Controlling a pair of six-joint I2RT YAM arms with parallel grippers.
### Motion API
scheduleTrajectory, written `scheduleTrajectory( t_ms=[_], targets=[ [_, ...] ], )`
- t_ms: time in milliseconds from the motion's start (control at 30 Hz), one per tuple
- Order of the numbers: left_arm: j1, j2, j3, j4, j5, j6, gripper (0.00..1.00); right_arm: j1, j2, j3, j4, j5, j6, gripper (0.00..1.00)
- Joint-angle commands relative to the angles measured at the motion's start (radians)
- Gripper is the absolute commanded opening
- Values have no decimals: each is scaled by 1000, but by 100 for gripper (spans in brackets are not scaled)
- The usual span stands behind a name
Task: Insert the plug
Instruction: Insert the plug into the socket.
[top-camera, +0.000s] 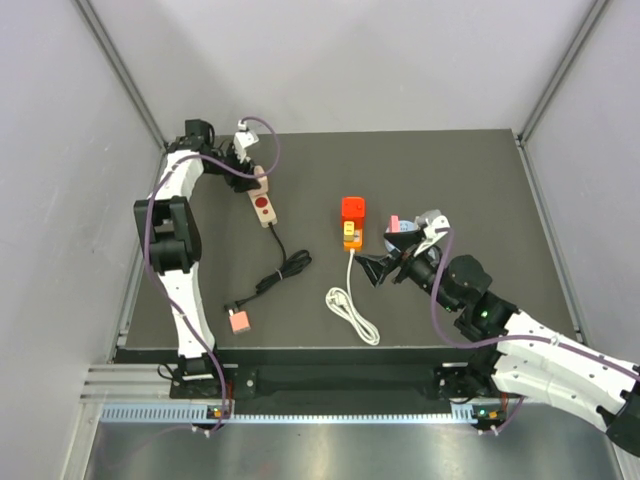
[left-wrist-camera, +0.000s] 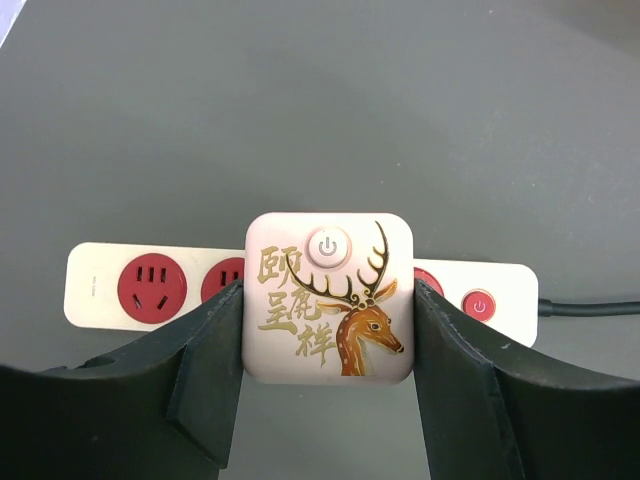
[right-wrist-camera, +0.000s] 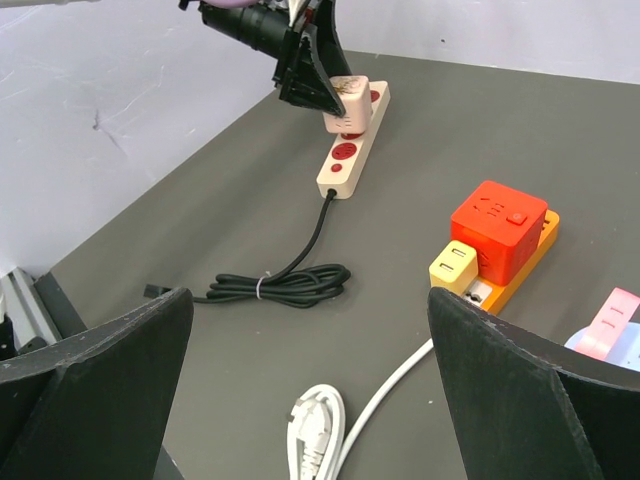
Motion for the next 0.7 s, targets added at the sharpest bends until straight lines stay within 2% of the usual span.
scheduleTrajectory(
  t_ms=[0, 467, 667],
  targets=[
    [44, 119, -92, -64, -283, 106, 0, 1, 7, 25, 57, 2, -6, 100],
    [45, 126, -118, -7, -326, 116, 0, -4, 21, 26, 64, -5, 2, 100],
    [47, 82, -87, -4, -219, 103, 0, -4, 24, 26, 64, -2, 0, 100]
  ],
)
